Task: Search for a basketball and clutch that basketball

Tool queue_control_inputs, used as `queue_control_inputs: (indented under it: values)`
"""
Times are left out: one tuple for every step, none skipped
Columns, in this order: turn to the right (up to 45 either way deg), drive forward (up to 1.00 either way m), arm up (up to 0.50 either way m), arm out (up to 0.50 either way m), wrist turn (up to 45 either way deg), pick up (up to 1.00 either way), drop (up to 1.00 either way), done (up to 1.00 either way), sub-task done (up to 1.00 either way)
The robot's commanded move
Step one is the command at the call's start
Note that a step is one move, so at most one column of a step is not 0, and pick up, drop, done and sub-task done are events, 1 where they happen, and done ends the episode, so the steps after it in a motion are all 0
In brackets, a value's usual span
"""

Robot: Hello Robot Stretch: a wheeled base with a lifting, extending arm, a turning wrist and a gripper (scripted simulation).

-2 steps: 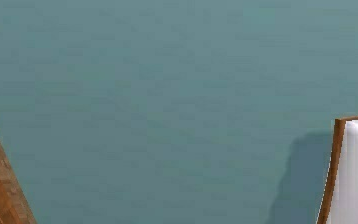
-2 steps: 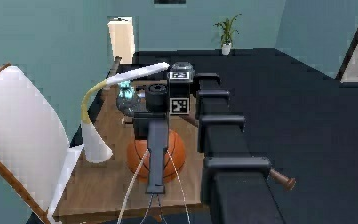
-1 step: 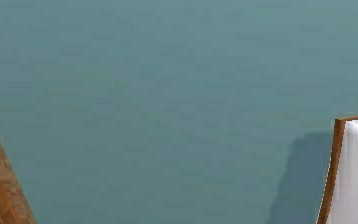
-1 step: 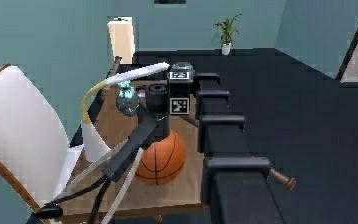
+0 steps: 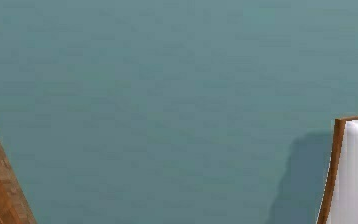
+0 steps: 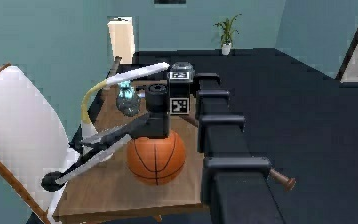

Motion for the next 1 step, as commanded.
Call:
queue_control_inputs:
  values:
    - [0.0,0.0,0.0,0.0,45.0,0.0,0.0,0.0,0.0]
